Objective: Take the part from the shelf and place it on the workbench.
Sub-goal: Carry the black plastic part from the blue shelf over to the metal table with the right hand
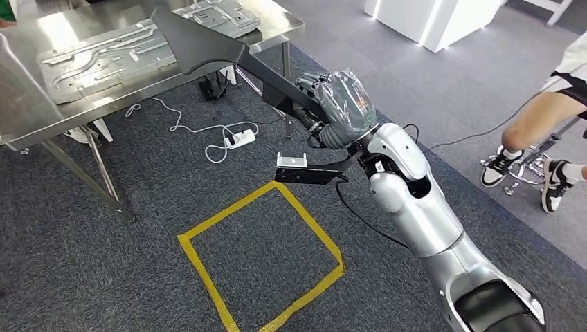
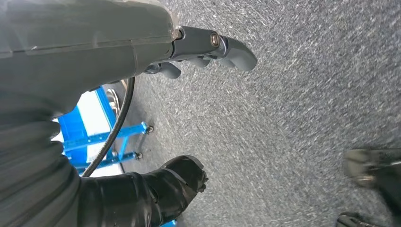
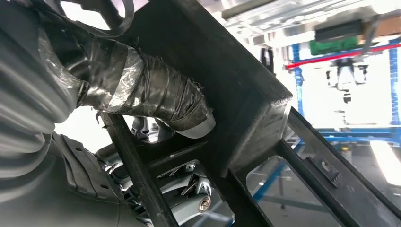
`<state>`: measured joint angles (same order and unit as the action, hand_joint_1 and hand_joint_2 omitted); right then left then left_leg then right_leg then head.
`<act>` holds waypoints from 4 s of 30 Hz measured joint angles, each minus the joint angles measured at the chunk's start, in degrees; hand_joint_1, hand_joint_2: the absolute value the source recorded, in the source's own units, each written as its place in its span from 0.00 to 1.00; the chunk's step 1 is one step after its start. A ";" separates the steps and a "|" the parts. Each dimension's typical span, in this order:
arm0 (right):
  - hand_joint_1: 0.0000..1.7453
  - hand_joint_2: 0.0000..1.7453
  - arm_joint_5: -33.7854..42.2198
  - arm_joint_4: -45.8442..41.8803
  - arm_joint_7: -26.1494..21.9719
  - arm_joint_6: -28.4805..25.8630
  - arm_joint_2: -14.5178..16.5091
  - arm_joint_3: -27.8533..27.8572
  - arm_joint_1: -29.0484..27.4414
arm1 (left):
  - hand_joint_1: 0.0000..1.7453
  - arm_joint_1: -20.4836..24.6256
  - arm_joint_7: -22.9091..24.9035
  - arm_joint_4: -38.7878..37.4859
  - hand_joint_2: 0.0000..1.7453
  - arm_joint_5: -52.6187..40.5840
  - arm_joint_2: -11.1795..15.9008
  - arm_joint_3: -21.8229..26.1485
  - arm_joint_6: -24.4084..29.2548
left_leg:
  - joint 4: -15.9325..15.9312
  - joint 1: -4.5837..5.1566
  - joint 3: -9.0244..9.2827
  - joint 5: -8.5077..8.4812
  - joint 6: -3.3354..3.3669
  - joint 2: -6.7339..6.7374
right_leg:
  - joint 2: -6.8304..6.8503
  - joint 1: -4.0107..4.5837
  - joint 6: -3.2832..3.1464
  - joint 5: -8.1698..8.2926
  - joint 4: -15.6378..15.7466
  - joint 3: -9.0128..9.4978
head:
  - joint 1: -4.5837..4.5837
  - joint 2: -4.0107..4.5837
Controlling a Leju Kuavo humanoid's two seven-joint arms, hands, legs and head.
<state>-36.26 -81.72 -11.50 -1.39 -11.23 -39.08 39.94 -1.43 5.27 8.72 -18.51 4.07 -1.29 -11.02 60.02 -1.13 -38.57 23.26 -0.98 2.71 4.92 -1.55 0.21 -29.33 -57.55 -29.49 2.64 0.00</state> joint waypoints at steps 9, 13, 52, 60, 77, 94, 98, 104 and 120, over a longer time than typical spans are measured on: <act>1.00 1.00 -0.13 -0.16 0.15 0.39 0.02 0.04 1.05 | 0.00 0.52 0.00 0.00 1.00 -0.15 0.22 0.01 -0.02 | -2.31 0.92 4.41 1.73 3.61 -3.58 | -4.34 -0.19 1.55 -5.11 -14.76 -7.28 | 0.08 0.00; 1.00 1.00 -0.08 0.02 1.80 1.12 -0.17 0.04 1.07 | 0.00 0.36 0.04 0.00 1.00 -0.15 0.22 0.02 -0.02 | -2.28 1.55 7.10 3.85 3.92 -5.69 | -4.85 0.83 0.23 -3.59 -12.46 -11.26 | 0.07 0.00; 1.00 1.00 -1.44 2.51 7.53 3.09 2.02 0.27 3.91 | 0.00 0.51 0.55 -0.04 1.00 0.30 0.14 0.31 -0.02 | 1.10 0.90 7.45 6.15 1.13 -3.75 | -4.87 1.30 -2.58 5.99 -0.61 -6.85 | -0.12 0.00; 1.00 1.00 -1.46 2.74 8.05 3.40 2.37 0.28 4.25 | 0.00 0.21 0.44 -0.04 1.00 0.33 0.23 0.31 -0.08 | 4.27 -0.09 0.39 2.89 -0.40 -2.89 | -4.90 0.88 -2.16 2.33 -0.56 -2.54 | -0.14 0.00; 1.00 1.00 -2.44 4.09 10.56 5.47 2.68 0.25 4.92 | 0.00 0.01 0.35 -0.09 1.00 0.39 0.06 0.36 -0.20 | -2.79 0.66 11.15 7.45 2.46 -3.38 | -4.94 1.42 -1.04 7.02 -4.15 -12.03 | -0.06 0.00; 1.00 1.00 -5.18 9.41 13.22 7.61 4.17 -0.52 9.25 | 0.00 -0.78 0.73 -0.22 1.00 0.59 0.42 0.42 -0.05 | -2.52 1.84 -1.44 -2.93 2.46 -3.44 | -5.79 1.50 -1.80 -2.07 0.00 3.15 | -0.05 -0.01; 1.00 1.00 -5.45 10.10 13.15 7.91 4.45 -0.66 11.44 | 0.00 -0.35 0.83 -0.20 1.00 0.62 0.44 0.43 -0.05 | -3.54 1.75 1.98 -1.92 3.77 -3.54 | -5.73 1.29 -0.98 -1.67 -5.73 2.08 | 0.01 -0.01; 1.00 1.00 -5.68 11.46 13.14 8.73 4.46 -1.37 12.91 | 0.00 0.01 0.61 -0.20 1.00 0.52 0.40 0.44 -0.20 | -3.58 0.97 7.99 2.98 3.47 -3.76 | -5.28 0.26 0.63 -9.08 -14.22 -9.20 | 0.17 0.00; 1.00 1.00 -5.91 17.66 12.05 10.91 5.75 -6.00 18.60 | 0.00 -0.13 0.37 -0.24 1.00 0.18 0.55 0.44 -0.24 | 9.78 1.60 -1.74 11.05 2.19 -2.74 | -3.01 1.85 -2.47 1.02 -1.74 -1.44 | 0.14 0.00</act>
<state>-42.17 -64.06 0.55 9.52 -5.48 -45.08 58.54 -1.57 5.63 8.48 -18.34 4.62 -0.85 -11.26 69.80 0.47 -40.31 34.31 1.21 -0.03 1.92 0.30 -2.25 -28.30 -59.29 -30.94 2.78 0.00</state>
